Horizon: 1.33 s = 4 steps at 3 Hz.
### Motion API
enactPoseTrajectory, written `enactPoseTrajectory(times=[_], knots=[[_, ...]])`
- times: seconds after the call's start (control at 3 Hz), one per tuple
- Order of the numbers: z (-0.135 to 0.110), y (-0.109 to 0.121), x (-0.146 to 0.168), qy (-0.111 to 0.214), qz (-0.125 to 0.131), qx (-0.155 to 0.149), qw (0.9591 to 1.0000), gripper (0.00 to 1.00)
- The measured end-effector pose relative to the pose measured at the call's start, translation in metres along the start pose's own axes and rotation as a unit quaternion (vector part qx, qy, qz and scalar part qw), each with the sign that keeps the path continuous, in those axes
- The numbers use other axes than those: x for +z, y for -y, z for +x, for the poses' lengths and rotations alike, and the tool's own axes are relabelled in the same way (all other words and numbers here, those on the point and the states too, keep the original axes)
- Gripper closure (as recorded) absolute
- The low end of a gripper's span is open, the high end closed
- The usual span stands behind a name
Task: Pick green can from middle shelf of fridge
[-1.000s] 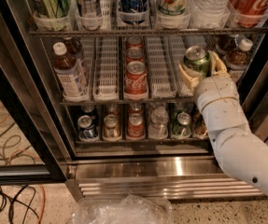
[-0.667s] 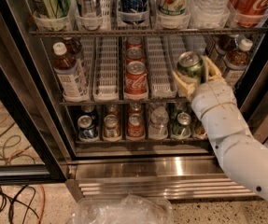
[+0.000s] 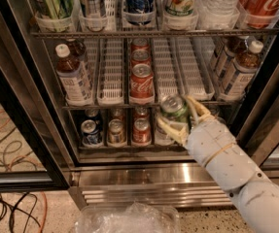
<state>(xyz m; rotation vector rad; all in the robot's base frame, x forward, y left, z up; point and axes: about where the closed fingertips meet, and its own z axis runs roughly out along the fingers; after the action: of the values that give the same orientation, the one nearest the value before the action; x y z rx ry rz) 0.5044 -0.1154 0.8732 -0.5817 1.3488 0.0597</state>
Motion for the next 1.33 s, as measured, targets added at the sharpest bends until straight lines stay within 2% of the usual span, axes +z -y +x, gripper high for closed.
enactPoseTrajectory(times=[0.33,0.67,1.0,1.33], knots=[[0.003,-0.015,-0.002,-0.006,-0.031,0.000,0.9995,1.00],[-0.005,-0.016,0.004,0.005,-0.037,-0.003,0.9993,1.00],[-0.027,-0.020,-0.014,0.044,-0.056,-0.017,0.9973,1.00],[-0.023,-0.060,-0.065,0.034,-0.114,0.022,0.9927,1.00]])
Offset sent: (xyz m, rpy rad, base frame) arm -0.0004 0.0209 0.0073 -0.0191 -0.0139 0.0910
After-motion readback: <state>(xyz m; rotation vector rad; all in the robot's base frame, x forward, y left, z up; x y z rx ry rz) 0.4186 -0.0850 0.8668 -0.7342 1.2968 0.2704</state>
